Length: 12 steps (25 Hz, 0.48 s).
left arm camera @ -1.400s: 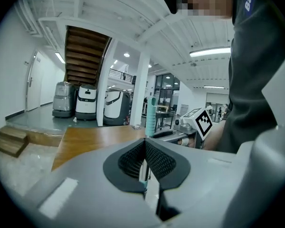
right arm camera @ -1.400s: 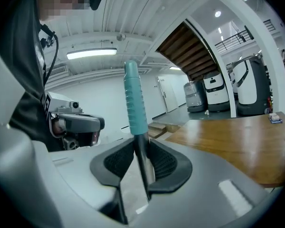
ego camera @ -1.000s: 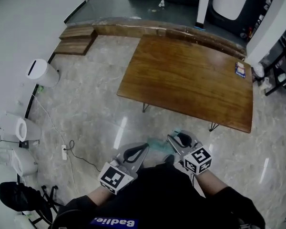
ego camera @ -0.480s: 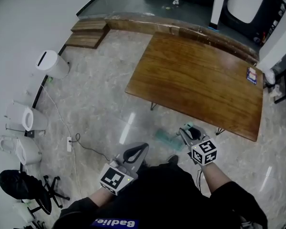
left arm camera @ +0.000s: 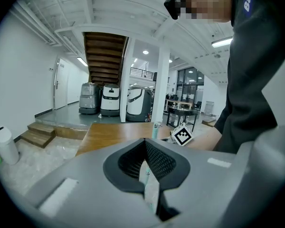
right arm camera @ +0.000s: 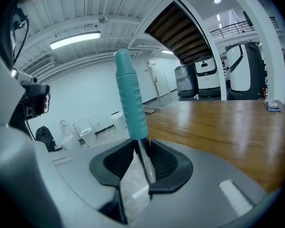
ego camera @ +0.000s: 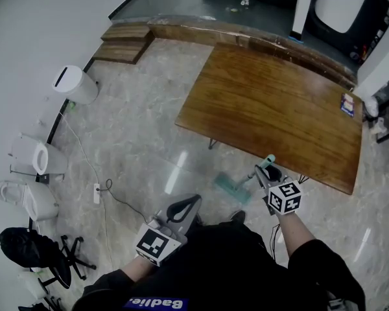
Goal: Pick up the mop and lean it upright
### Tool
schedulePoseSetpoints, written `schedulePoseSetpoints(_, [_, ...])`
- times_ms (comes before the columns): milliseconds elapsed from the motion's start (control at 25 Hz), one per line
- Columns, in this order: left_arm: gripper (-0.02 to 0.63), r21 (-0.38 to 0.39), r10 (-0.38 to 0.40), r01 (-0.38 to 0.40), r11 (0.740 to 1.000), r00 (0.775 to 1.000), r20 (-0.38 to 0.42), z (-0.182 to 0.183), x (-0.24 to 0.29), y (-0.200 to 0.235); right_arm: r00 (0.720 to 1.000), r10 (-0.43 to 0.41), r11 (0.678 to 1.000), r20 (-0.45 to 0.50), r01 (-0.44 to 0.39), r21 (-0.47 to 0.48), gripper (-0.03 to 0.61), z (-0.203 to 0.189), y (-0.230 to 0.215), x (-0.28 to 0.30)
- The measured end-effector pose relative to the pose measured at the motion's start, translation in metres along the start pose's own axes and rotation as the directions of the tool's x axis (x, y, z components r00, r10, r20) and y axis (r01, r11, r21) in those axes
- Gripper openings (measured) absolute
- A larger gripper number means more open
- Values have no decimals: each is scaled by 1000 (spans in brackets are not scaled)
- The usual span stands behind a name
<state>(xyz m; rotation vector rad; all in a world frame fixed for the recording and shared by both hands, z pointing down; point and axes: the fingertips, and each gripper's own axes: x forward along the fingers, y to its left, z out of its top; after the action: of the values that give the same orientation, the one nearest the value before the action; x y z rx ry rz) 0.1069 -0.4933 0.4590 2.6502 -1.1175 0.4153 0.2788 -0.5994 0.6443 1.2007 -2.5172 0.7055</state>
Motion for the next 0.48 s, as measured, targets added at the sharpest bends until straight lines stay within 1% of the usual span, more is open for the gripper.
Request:
schedulePoseSetpoints(120, [18, -8, -4, 4, 1000, 1000, -4, 3, 1, 0, 1000, -16, 1000, 5, 16, 8, 114, 5, -11, 3])
schedulePoseSetpoints(320, [18, -6, -9, 9, 1000, 1000, -10, -3, -3, 2, 999, -36, 999, 12, 35, 23, 112, 10, -21, 11])
schedulePoseSetpoints(480, [18, -12, -10, 10, 1000, 1000, -15, 0, -4, 1, 999, -49, 999, 13, 48, 18, 112, 16, -30, 17])
